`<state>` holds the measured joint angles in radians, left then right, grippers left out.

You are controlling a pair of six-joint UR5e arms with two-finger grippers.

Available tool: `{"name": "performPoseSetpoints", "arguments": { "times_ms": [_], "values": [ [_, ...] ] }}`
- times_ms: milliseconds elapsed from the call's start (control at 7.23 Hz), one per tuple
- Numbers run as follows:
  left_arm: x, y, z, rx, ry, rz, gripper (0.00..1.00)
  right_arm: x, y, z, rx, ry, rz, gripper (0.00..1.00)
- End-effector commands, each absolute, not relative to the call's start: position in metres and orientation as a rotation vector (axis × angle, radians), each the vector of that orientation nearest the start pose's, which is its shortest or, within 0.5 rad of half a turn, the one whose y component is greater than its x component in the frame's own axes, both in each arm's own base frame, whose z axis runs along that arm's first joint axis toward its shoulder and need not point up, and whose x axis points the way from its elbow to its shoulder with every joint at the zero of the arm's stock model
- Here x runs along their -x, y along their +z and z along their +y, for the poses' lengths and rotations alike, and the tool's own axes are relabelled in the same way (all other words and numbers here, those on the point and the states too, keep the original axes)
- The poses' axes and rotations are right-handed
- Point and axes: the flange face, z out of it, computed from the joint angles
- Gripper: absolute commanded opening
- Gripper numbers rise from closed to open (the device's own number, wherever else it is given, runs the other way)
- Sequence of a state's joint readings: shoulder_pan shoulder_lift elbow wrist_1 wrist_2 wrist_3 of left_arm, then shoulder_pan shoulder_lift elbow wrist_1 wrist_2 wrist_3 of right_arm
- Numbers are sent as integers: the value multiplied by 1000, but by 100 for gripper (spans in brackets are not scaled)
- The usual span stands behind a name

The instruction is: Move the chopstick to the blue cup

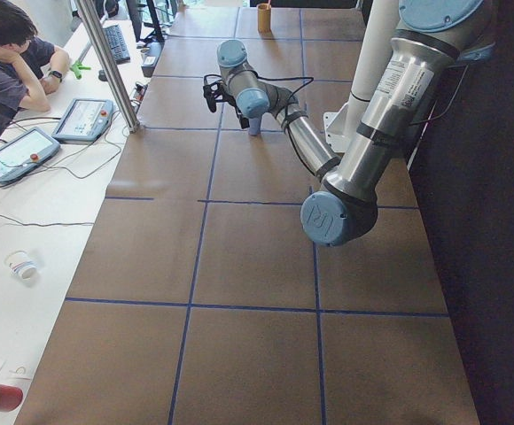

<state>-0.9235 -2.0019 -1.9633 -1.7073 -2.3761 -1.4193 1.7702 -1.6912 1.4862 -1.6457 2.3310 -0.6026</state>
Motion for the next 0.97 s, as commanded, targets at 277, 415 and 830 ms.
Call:
{"name": "performPoseSetpoints", "arguments": {
  "times_ms": [277,415,830],
  "values": [
    [-287,218,-482,175,-301,1155,100,-161,742,-392,-88,-246,-792,2],
    [-287,218,-482,176,-300,1156,100,-170,715,-390,-84,-221,-793,1],
    [-287,215,-483,174,-298,1160,100,-174,658,-349,-64,-191,-794,0]
  ]
}}
